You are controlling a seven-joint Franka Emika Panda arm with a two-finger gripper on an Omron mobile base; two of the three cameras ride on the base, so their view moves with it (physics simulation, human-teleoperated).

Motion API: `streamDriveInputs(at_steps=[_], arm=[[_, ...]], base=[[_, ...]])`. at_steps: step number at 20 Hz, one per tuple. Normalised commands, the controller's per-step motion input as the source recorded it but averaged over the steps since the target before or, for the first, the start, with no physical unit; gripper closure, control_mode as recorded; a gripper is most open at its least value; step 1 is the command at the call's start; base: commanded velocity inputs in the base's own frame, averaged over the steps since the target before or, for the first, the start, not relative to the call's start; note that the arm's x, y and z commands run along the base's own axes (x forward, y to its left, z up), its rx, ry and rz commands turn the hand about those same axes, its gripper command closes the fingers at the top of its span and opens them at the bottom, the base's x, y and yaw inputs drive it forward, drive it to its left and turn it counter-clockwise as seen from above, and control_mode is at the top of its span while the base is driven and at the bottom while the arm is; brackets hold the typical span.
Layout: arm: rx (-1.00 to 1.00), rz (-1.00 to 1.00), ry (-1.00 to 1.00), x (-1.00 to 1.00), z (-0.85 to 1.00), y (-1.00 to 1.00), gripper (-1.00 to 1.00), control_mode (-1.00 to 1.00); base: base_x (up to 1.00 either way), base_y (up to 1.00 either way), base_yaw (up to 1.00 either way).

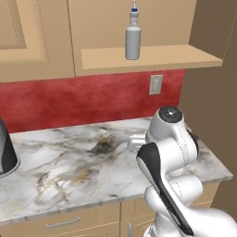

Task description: Move the cutting board and knife to the sink. Then move spray from the cabinet to the counter.

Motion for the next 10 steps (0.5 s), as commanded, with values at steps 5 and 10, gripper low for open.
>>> streamDriveInputs(at_steps=[5, 10], arm=[[0.00, 0.00, -0.02, 0.17, 0.32, 0.00, -1.00, -1.00], [-0.07, 0.16, -0.09, 0.05, 0.96, 0.00, -1.00, -1.00]], base=[[0.33, 0.00, 0.00], [0.00, 0.00, 0.00]])
